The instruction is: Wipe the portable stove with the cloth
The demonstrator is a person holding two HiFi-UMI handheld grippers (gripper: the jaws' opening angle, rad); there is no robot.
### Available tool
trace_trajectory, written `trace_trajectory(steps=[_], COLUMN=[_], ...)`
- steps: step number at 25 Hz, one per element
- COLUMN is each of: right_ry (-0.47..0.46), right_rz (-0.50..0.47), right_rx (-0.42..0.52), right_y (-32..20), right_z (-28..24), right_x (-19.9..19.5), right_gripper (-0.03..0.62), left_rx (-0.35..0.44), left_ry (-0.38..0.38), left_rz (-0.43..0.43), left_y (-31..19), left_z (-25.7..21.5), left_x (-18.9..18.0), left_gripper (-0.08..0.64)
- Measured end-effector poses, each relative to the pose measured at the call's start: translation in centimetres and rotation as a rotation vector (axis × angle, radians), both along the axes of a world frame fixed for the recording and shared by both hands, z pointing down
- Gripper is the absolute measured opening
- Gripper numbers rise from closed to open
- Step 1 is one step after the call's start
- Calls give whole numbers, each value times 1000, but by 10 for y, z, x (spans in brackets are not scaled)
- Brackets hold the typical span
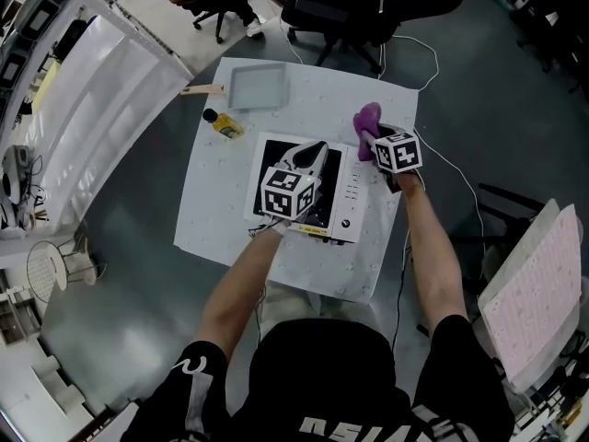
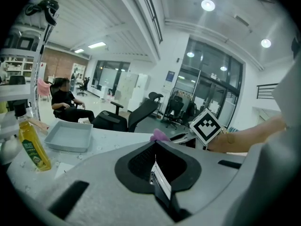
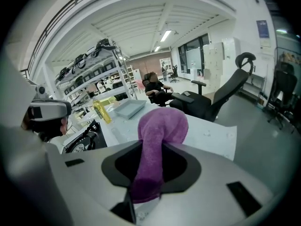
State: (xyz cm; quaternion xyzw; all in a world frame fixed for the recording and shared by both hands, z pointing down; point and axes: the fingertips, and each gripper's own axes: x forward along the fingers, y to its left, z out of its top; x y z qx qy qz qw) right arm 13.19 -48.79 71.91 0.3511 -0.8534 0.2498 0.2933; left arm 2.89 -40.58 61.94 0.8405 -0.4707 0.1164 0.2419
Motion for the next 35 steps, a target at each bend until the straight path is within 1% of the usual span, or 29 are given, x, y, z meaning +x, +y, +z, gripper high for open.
trace_trajectory(steps=[5,8,11,17,23,31,35], right_ry=[-3,-31,-55,-90,-107,-129,-137], right_rz=[42,71,98,144,181,203,207], right_rx=[9,30,63,148,224,316,342], right_y=[11,19,31,75,142,225,262], right_z=[-11,-27,-49,-109,-162,-213,-228], right_x=[19,18,11,-13,-43,-71,-93], right_gripper=[98,98,98,98,98,98,98], left_rx=[14,33,55,91,131,213,235], left_ry=[5,8,3,12,32,48,55], left_rz=[25,43,58,77,90,88,81], left_y=[3,8,19,59,115,184,216], left_z=[-11,-24,-38,-70,-101,-138,-148], left_x=[11,12,5,-27,-67,-109,-136], left_gripper=[9,9,9,9,9,9,9])
